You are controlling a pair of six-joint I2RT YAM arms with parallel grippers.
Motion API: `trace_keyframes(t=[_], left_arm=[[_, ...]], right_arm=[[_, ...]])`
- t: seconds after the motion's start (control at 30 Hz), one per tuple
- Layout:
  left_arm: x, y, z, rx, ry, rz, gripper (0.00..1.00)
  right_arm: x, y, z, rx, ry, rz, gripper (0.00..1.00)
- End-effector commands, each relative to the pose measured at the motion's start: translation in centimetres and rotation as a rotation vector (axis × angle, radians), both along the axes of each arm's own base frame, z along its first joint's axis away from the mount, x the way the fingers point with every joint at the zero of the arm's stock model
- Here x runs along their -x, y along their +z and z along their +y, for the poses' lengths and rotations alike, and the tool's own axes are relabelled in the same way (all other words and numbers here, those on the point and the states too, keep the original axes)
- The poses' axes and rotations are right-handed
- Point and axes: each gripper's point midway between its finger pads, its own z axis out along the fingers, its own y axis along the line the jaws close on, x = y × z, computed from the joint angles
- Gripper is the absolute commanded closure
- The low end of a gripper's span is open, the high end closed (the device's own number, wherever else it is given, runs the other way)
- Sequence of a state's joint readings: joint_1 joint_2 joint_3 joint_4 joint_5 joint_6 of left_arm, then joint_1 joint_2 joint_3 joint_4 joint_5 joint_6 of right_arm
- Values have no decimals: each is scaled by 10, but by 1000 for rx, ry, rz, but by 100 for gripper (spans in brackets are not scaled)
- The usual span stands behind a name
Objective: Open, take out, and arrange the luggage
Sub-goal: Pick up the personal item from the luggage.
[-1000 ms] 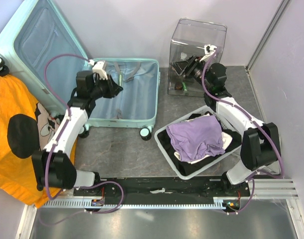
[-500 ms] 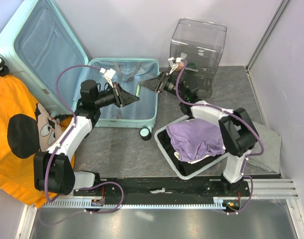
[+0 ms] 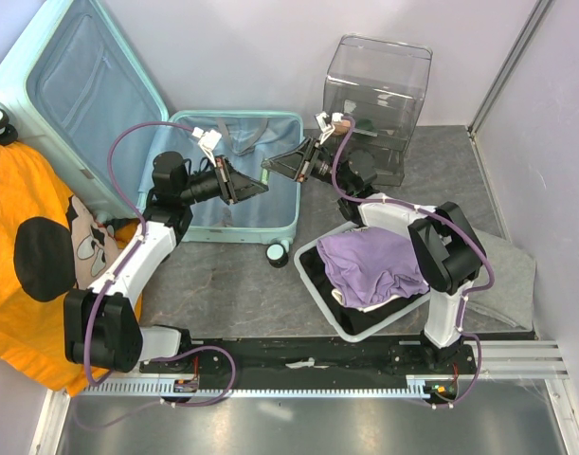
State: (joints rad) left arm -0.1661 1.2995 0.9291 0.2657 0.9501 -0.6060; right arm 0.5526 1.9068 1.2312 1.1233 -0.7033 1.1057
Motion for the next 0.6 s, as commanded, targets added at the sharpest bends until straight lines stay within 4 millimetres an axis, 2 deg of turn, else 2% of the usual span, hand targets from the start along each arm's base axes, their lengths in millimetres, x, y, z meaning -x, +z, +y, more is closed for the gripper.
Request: trace_keyframes(t=[0.0,0.1,0.13,0.17,0.2,0.23,0.3,0.33,0.37,0.4,0.43,0.47,0.53,0.57], left_arm=[[3,10,-1,20,-4,-28,99],[3,10,-1,21,-6,-30,98],[3,11,-1,20,-7,-33,98],[3,12,-1,20,-7,-37,89],[3,12,-1,17,-6,-40,73],[4,14,0,15,-2,-47,44],[1,14,4,0,34,-63,29],[2,18,9,-8,59,-83,19],[-5,20,16,-22,121,-96,16],[-9,21,22,-45,160,-123,13],[-13,15,33,-71,215,-98,8],[-18,23,45,-88,304,-125,7],[-22,22,60,-142,383,-135,5],[-24,27,68,-158,432,-151,5]], right_arm=[[30,21,3,-35,82,-126,69],[33,19,6,-26,91,-135,85],[32,19,5,-20,86,-133,94],[32,18,5,-7,72,-161,96],[31,19,5,8,64,-179,98],[28,17,2,49,45,-162,99],[16,16,-6,131,-48,-264,99],[2,14,-21,215,-145,-237,99],[-7,12,-30,280,-213,-255,99],[-21,8,-42,391,-308,-360,99],[-43,0,-67,536,-464,-289,99],[-53,-3,-81,617,-540,-289,99],[-76,-17,-114,841,-671,-314,98],[-90,-25,-137,943,-765,-288,97]])
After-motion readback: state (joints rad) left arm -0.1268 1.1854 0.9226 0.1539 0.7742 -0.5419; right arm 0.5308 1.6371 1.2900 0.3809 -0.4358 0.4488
